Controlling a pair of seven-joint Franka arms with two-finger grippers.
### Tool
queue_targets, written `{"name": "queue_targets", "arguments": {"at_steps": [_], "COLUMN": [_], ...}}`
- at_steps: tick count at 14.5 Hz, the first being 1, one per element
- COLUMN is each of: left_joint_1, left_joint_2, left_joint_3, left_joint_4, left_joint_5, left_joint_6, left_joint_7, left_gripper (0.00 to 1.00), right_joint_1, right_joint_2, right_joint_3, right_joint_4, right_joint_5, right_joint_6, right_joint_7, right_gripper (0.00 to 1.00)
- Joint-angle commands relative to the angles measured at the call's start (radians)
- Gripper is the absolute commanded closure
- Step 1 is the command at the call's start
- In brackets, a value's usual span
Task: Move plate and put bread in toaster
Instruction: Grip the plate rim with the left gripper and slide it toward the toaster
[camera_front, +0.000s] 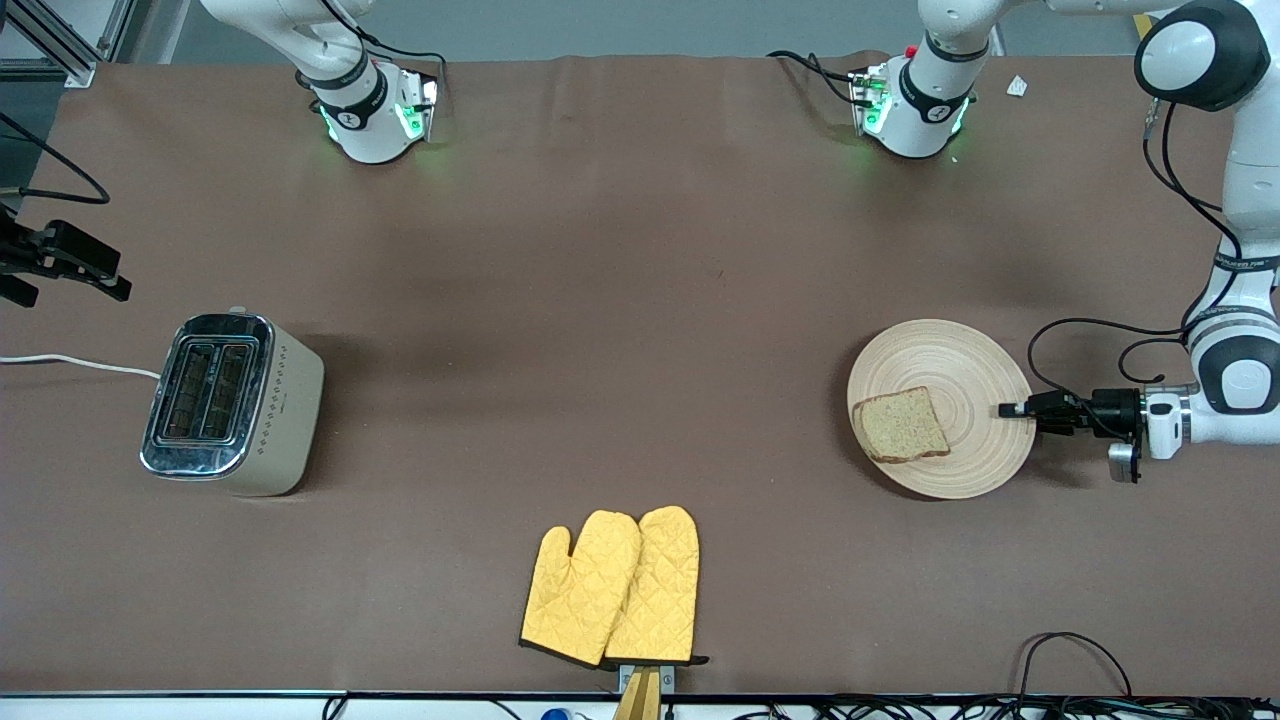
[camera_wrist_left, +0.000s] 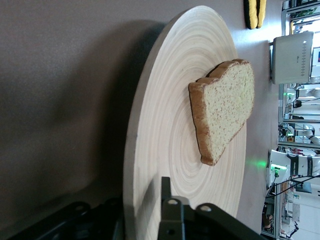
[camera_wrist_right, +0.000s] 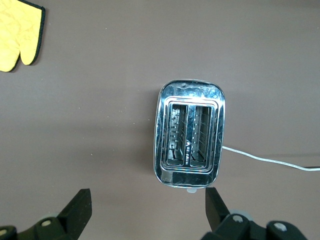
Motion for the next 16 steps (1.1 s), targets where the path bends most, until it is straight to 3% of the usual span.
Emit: {"name": "queue_targets", "arguments": {"at_steps": [1, 4, 6, 8, 12, 16], "left_joint_1": [-0.009, -0.061, -0.079, -0.151, -0.428, -0.743], "left_joint_2": [0.004, -0.025, -0.027, -0.024, -0.013, 0.027], "left_joint_3": [-0.014, -0.087, -0.199, -0.279, -0.289, -0.284], "left_joint_4": [0.018, 0.019, 0.019, 0.019, 0.019, 0.021], "left_joint_5": [-0.023, -0.028, -0.031, -0.046, -0.273, -0.46], "left_joint_6": [-0.001, -0.007, 0.005, 0.104, 0.356, 0.734], "left_joint_7": [0.019, -0.047, -0.208, -0.347, -0.512, -0.576], "left_gripper": [1.0, 1.0, 1.0, 1.0, 1.0, 1.0], "right_joint_1": [-0.005, -0.007, -0.005, -0.005, -0.005, -0.007], "right_joint_2": [-0.002, -0.002, -0.002, -0.002, -0.002, -0.002], "right_joint_3": [-0.001, -0.003, -0.003, -0.001, -0.003, -0.003], "right_joint_4": [0.0, 0.002, 0.001, 0.0, 0.002, 0.002], "right_joint_5": [0.018, 0.02, 0.02, 0.02, 0.02, 0.02], "right_joint_6": [-0.006, -0.004, -0.006, -0.006, -0.004, -0.006], "right_joint_7": [-0.015, -0.016, -0.016, -0.016, -0.013, -0.013], "right_gripper": [0.0, 0.0, 0.0, 0.0, 0.0, 0.0]}}
